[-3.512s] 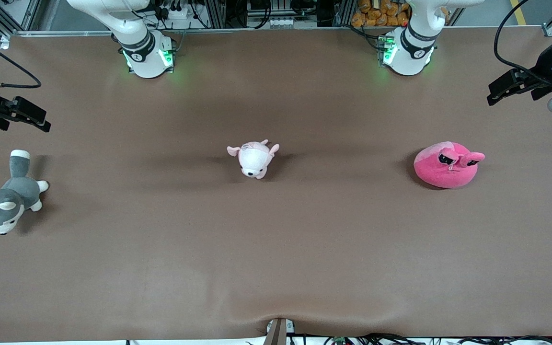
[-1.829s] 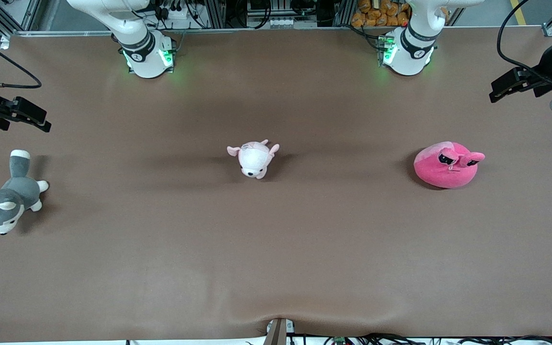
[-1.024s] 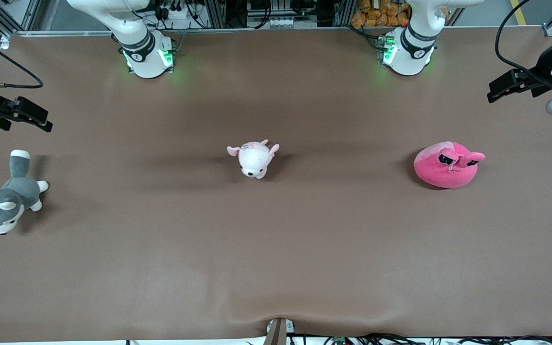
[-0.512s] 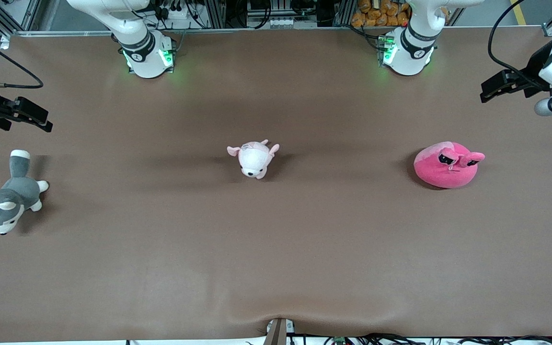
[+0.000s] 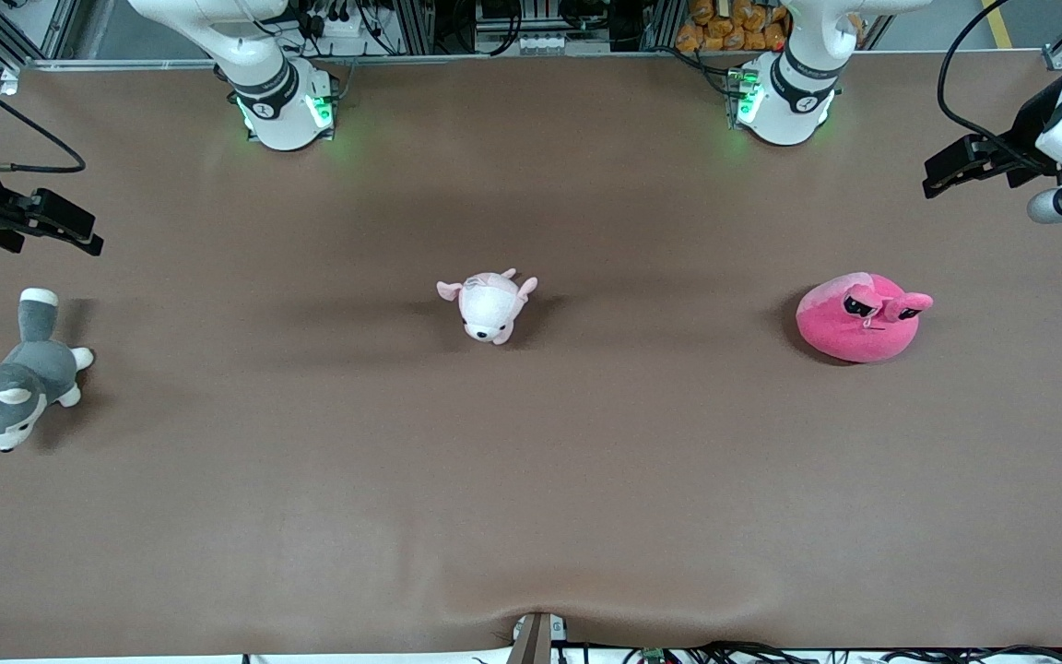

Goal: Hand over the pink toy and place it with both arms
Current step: 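Move the left gripper down toward the pink plush toy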

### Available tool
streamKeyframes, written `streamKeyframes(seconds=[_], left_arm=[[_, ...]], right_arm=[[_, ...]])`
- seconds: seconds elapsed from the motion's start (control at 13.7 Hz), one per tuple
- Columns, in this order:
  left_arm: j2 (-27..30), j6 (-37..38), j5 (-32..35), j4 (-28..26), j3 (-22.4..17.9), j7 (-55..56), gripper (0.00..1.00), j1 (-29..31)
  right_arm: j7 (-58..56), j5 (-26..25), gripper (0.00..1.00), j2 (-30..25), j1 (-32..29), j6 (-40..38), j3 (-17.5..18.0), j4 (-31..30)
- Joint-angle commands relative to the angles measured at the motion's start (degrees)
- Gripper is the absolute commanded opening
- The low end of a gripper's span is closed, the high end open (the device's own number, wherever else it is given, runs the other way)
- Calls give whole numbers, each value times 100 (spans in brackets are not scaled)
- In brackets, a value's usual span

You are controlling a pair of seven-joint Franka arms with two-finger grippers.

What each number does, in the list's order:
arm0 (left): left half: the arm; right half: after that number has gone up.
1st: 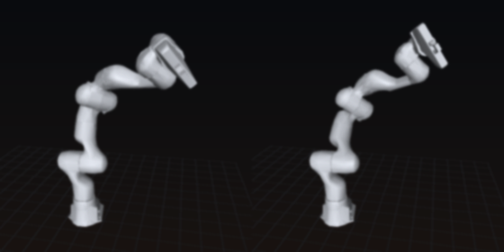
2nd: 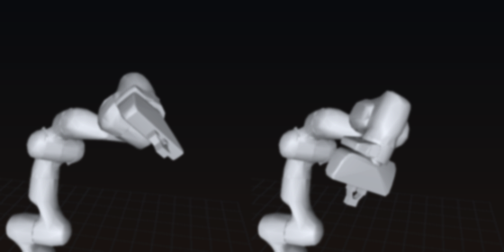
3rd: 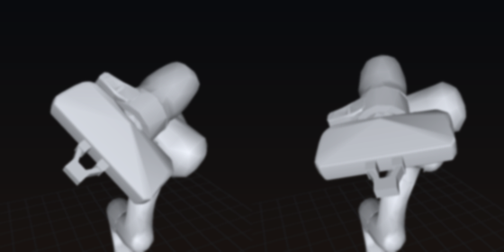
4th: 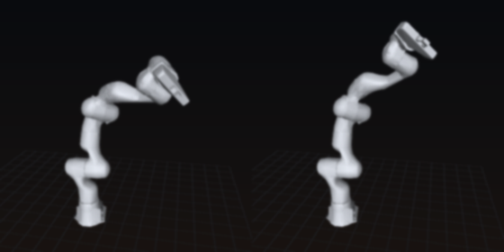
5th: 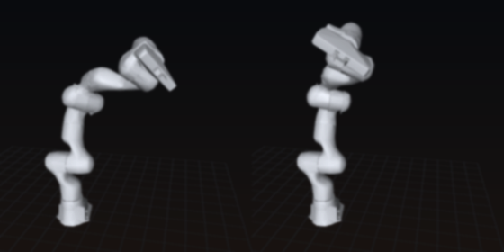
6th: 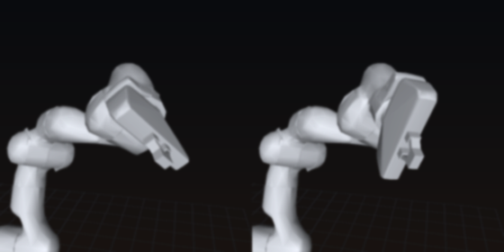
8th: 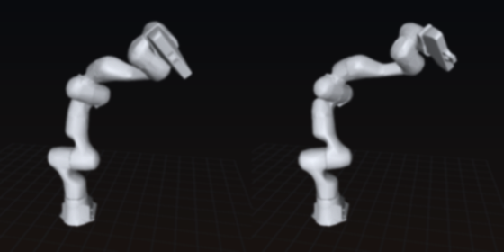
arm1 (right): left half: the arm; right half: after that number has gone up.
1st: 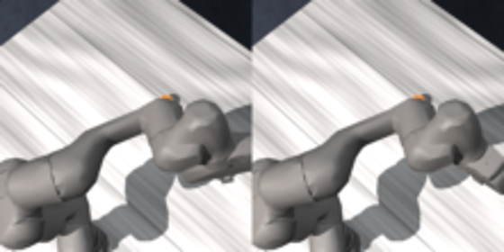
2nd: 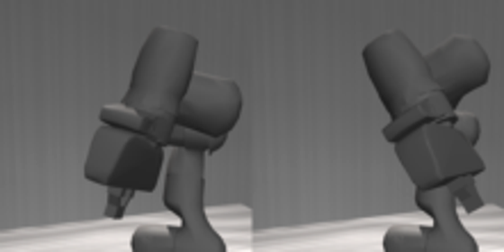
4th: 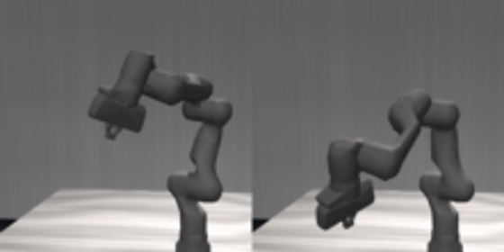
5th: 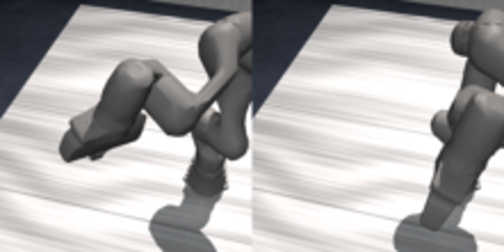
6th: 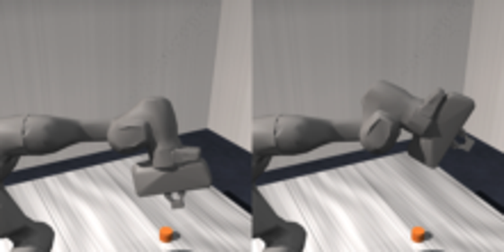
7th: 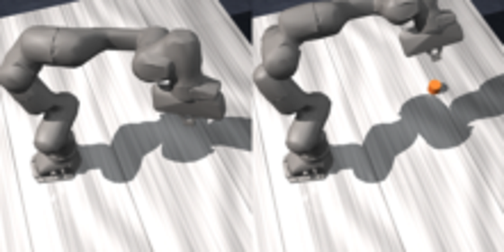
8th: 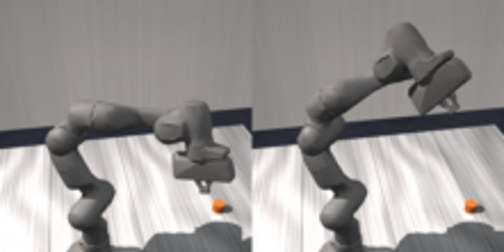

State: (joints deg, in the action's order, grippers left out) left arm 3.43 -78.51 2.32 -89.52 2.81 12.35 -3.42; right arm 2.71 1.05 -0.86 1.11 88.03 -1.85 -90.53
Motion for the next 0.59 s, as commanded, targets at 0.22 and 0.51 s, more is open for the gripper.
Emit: streamKeyframes(seconds=[0.22, 0.51], left_arm=[[35, 46, 14, -12, 9, 65, 100, 26], [26, 38, 14, -4, 9, 65, 100, 26]], right_arm=[[63, -61, 100, -1, -40, 48, 27, 0], [63, -61, 100, 7, -49, 39, 27, 0]])
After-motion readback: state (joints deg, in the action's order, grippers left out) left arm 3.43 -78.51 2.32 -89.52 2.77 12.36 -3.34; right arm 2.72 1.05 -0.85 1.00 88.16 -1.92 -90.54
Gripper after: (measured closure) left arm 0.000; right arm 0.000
